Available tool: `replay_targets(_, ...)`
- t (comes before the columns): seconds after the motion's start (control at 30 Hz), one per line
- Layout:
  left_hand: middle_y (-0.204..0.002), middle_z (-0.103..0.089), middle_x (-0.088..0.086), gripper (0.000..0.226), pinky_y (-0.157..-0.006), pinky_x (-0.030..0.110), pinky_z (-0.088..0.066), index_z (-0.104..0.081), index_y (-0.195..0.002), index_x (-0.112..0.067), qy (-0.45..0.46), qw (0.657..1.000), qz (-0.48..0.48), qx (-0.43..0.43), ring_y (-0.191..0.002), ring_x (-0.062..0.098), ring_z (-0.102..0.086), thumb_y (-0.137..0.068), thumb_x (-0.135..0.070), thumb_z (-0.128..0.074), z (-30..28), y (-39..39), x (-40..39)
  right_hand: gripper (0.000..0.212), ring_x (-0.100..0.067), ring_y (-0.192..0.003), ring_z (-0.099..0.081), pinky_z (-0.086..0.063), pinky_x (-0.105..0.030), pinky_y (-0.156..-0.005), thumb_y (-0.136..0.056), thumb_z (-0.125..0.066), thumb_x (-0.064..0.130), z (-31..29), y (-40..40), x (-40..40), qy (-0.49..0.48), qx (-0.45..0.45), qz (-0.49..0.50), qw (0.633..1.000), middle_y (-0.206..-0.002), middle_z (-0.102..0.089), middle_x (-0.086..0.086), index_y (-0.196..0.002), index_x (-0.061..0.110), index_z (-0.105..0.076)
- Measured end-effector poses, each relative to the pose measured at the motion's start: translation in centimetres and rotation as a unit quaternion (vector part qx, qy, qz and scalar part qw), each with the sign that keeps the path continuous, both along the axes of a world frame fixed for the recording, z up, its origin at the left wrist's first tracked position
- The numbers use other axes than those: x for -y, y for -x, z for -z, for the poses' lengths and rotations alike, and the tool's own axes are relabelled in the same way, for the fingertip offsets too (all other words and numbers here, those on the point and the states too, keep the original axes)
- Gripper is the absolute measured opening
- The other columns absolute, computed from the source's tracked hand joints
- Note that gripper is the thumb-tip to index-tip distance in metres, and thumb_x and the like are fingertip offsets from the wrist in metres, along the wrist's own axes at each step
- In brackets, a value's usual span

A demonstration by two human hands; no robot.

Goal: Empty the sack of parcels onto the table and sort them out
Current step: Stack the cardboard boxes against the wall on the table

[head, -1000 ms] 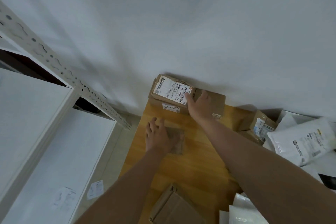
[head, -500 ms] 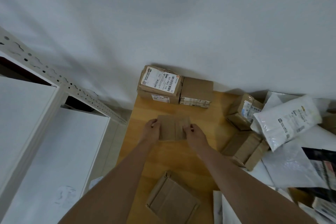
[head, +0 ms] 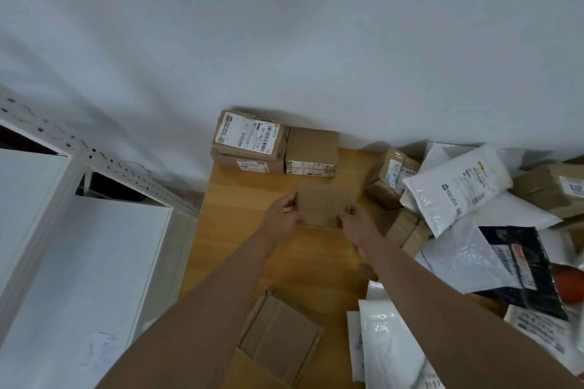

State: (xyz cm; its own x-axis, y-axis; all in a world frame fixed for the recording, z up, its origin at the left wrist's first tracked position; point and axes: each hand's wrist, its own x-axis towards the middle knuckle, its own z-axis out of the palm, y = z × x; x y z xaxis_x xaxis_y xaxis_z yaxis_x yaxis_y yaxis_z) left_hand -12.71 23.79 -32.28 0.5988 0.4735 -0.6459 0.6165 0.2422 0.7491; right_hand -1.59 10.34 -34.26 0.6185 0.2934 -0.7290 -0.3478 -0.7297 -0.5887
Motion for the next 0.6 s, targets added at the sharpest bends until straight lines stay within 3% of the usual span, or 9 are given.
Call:
replay_targets(0.07, -0.126, -0.052, -0.001, 0.036, -0.081, 0.031, -0.049, -0.05, -0.129, -0.014, -0.019, 1.0, 0.003, 0.005, -0.109, 0.019, -0.056, -0.095, -0.007, -0.057, 0.5, -0.1, 0.9, 0.043, -0.022, -0.111, -0.055, -0.045, -0.032, -0.085, -0.102, -0.047, 0.018, -0.2, 0.3, 0.7, -0.022, 0.037, 0.01, 0.999, -0.133, -0.053, -0.005, -0.144, 0.015, -0.035)
replay_targets(0.17, -0.1, -0.053, 0.002, 0.008, -0.068, 0.034, -0.042, -0.049, -0.098, -0.011, -0.015, 0.998, -0.059, -0.007, -0.087, 0.02, -0.052, -0.093, -0.004, -0.048, 1.3, 0.0, 1.6, 0.04, -0.012, -0.092, -0.055, -0.044, -0.023, -0.066, -0.097, -0.048, 0.001, -0.3, 0.5, 1.9, -0.048, 0.082, 0.03, 0.995, -0.118, -0.056, -0.003, -0.131, 0.018, -0.037)
replay_targets(0.23, -0.093, -0.048, 0.006, 0.014, -0.076, 0.043, -0.045, -0.041, -0.083, -0.011, 0.025, 0.992, -0.125, 0.01, -0.089, 0.024, -0.048, -0.094, -0.011, -0.05, 1.7, 0.0, 1.8, 0.029, -0.011, -0.089, -0.054, -0.043, -0.024, -0.063, -0.097, -0.045, 0.004, 0.0, 0.6, 2.3, -0.059, 0.08, 0.037, 0.994, -0.114, -0.057, -0.004, -0.121, 0.021, -0.042)
replay_targets(0.3, -0.091, -0.046, 0.005, 0.029, -0.081, 0.045, -0.046, -0.039, -0.082, -0.013, 0.03, 0.989, -0.145, 0.009, -0.088, 0.022, -0.048, -0.097, -0.032, -0.056, 1.8, 0.1, 2.0, 0.021, -0.014, -0.095, -0.055, -0.047, -0.027, -0.072, -0.101, -0.042, 0.013, 0.2, 0.7, 2.4, -0.08, 0.04, 0.058, 0.994, -0.121, -0.056, -0.008, -0.121, 0.02, -0.046)
replay_targets(0.37, -0.091, -0.049, 0.0, 0.034, -0.071, 0.034, -0.042, -0.046, -0.087, -0.012, -0.019, 0.995, -0.101, -0.014, -0.087, 0.018, -0.05, -0.096, -0.043, -0.057, 1.6, 0.1, 2.4, 0.033, -0.019, -0.112, -0.052, -0.05, -0.038, -0.094, -0.103, -0.037, 0.032, 0.0, 0.8, 2.3, -0.104, -0.013, 0.076, 0.991, -0.134, -0.048, -0.002, -0.135, 0.021, -0.041)
replay_targets(0.43, -0.109, -0.055, 0.001, 0.032, -0.079, 0.032, -0.045, -0.053, -0.114, -0.01, -0.057, 0.997, -0.05, -0.012, -0.1, 0.019, -0.054, -0.097, -0.036, -0.057, 2.1, 0.2, 2.6, 0.057, -0.025, -0.126, -0.044, -0.041, -0.05, -0.107, -0.097, -0.037, 0.058, -0.2, 0.9, 2.1, -0.088, -0.068, 0.09, 0.99, -0.136, -0.041, 0.003, -0.146, 0.03, -0.029)
replay_targets(0.5, -0.124, -0.053, 0.004, 0.04, -0.085, 0.032, -0.047, -0.047, -0.135, -0.015, -0.063, 0.997, -0.043, 0.007, -0.107, 0.019, -0.053, -0.098, -0.024, -0.057, 2.3, 0.3, 2.7, 0.058, -0.028, -0.127, -0.044, -0.04, -0.051, -0.108, -0.098, -0.041, 0.056, -0.3, 0.8, 2.0, -0.06, -0.056, 0.083, 0.993, -0.141, -0.043, -0.003, -0.147, 0.029, -0.028)
replay_targets(0.6, -0.125, -0.052, -0.001, 0.047, -0.084, 0.028, -0.049, -0.043, -0.142, -0.022, -0.078, 0.995, -0.04, 0.041, -0.106, 0.015, -0.053, -0.098, -0.011, -0.055, 2.4, 0.5, 2.7, 0.043, -0.023, -0.119, -0.049, -0.044, -0.044, -0.101, -0.1, -0.05, 0.035, -0.1, 0.7, 2.0, -0.066, 0.014, 0.081, 0.994, -0.136, -0.049, -0.006, -0.139, 0.023, -0.035)
